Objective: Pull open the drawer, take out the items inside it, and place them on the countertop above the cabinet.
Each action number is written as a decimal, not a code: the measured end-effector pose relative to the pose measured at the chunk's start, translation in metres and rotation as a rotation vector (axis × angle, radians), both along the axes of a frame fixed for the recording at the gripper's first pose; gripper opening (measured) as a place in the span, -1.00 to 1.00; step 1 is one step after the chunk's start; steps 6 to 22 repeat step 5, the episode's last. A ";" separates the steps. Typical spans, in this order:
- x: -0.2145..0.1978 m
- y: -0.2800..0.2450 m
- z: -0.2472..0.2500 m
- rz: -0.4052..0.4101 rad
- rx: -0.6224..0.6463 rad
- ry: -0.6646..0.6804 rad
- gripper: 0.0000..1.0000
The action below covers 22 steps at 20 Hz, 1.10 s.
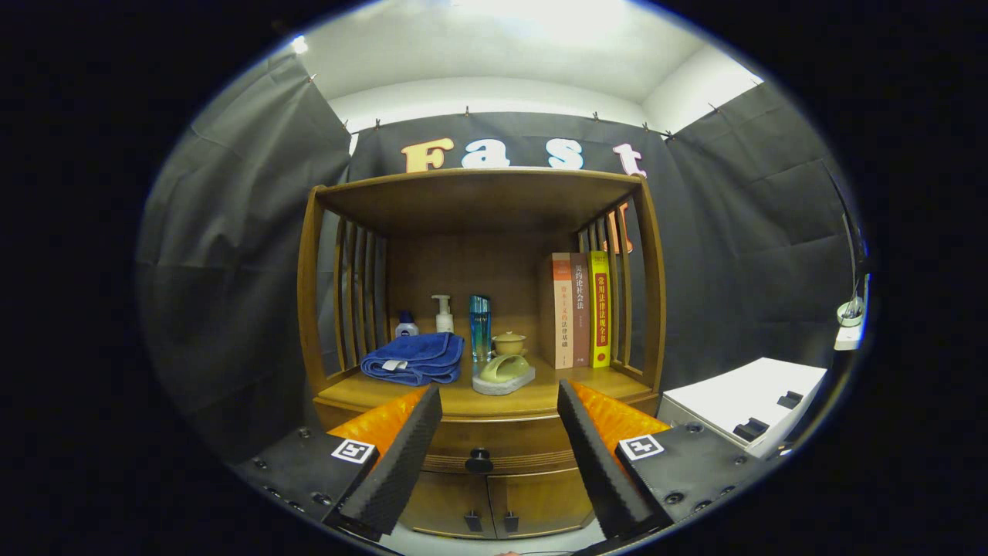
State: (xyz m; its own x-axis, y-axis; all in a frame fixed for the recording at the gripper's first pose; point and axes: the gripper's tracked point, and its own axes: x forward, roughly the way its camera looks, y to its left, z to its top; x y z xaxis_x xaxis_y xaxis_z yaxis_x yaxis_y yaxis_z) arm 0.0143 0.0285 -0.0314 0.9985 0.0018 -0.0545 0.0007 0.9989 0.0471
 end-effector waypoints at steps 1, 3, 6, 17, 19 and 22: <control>0.000 -0.001 0.001 -0.004 0.001 -0.007 0.98; 0.001 -0.001 0.000 -0.002 -0.004 -0.006 0.98; 0.001 -0.002 -0.003 -0.005 -0.009 -0.003 0.98; 0.001 -0.002 -0.003 -0.005 -0.009 -0.003 0.98; 0.001 -0.002 -0.003 -0.005 -0.009 -0.003 0.98; 0.001 -0.002 -0.003 -0.005 -0.009 -0.003 0.98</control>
